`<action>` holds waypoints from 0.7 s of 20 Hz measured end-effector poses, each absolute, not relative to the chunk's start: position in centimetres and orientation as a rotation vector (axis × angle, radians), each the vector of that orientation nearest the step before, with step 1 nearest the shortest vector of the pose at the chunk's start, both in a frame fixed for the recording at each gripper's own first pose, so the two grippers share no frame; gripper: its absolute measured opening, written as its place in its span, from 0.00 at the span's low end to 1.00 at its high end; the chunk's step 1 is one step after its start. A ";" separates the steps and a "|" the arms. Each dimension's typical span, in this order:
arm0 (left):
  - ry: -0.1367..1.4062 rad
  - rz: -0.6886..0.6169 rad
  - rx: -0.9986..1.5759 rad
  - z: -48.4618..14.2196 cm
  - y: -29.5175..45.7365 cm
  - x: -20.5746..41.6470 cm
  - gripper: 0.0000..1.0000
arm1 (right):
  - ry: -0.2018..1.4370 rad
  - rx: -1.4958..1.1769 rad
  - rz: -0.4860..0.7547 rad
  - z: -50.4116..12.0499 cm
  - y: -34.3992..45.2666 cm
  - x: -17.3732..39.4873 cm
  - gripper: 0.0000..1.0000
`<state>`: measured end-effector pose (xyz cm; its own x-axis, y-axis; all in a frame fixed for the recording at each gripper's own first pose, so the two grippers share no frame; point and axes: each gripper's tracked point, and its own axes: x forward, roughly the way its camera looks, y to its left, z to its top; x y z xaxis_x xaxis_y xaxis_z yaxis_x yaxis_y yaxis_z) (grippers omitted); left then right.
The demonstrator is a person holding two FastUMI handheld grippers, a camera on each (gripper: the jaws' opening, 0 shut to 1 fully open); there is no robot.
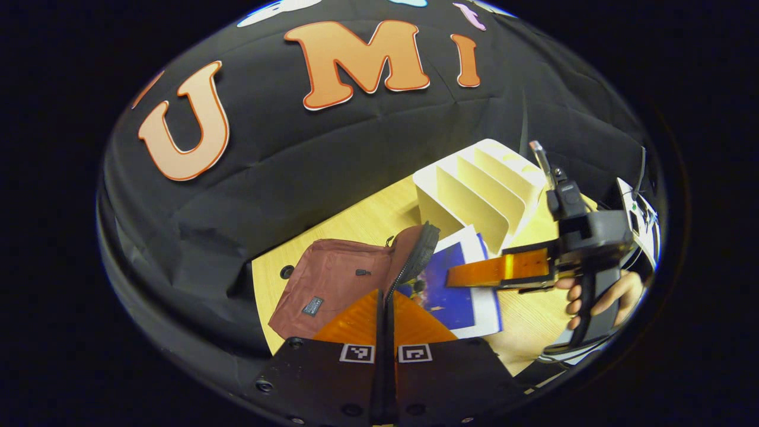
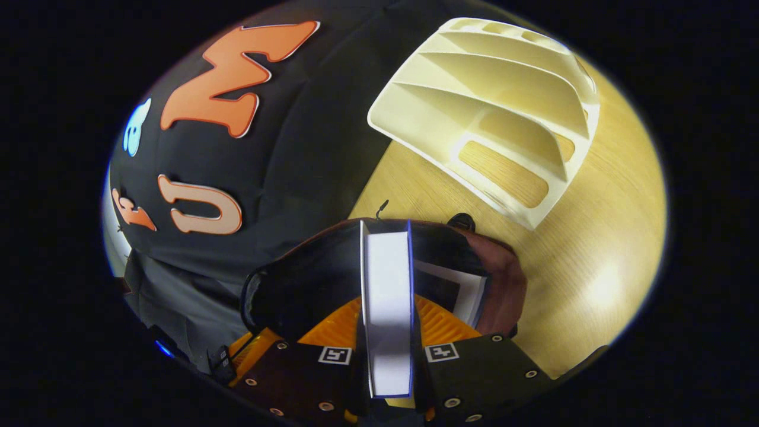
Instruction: Open the schoolbag, grab two books from the bookshelf and put them into the schoolbag.
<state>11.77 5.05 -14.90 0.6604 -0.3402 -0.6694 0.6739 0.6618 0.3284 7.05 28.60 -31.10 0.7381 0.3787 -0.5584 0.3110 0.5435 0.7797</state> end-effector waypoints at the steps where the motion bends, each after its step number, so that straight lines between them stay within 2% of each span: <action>1: 0.601 -0.621 0.609 -14.8 4.7 11.4 0.01 | 0.751 1.059 0.030 -31.6 29.0 7.5 0.30; 6: 0.582 -0.627 0.635 -14.7 4.0 10.8 0.01 | 0.683 1.129 -0.028 -34.1 31.5 9.0 0.30; 9: 0.600 -0.627 0.604 -15.0 4.1 10.8 0.01 | 0.749 1.069 -0.082 -35.8 32.1 8.7 0.34; 11: 0.617 -0.617 0.576 -15.1 4.5 10.9 0.01 | 0.831 1.032 -0.132 -37.7 31.8 7.7 0.49; 12: 0.619 -0.611 0.570 -15.1 4.6 10.9 0.01 | 0.874 1.019 -0.126 -38.3 32.3 7.4 0.56; 13: 0.619 -0.611 0.567 -15.1 4.7 10.9 0.01 | 0.923 0.996 -0.116 -38.6 32.5 6.5 0.59; 14: 0.620 -0.612 0.565 -15.2 4.7 10.8 0.01 | 0.958 0.968 -0.124 -39.3 32.6 6.1 0.67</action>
<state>10.78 4.70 -15.19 0.6532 -0.3480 -0.6725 0.6679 0.6833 0.2951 6.07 32.57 -39.29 0.6017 0.3074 -0.7372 0.4844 0.5934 0.6428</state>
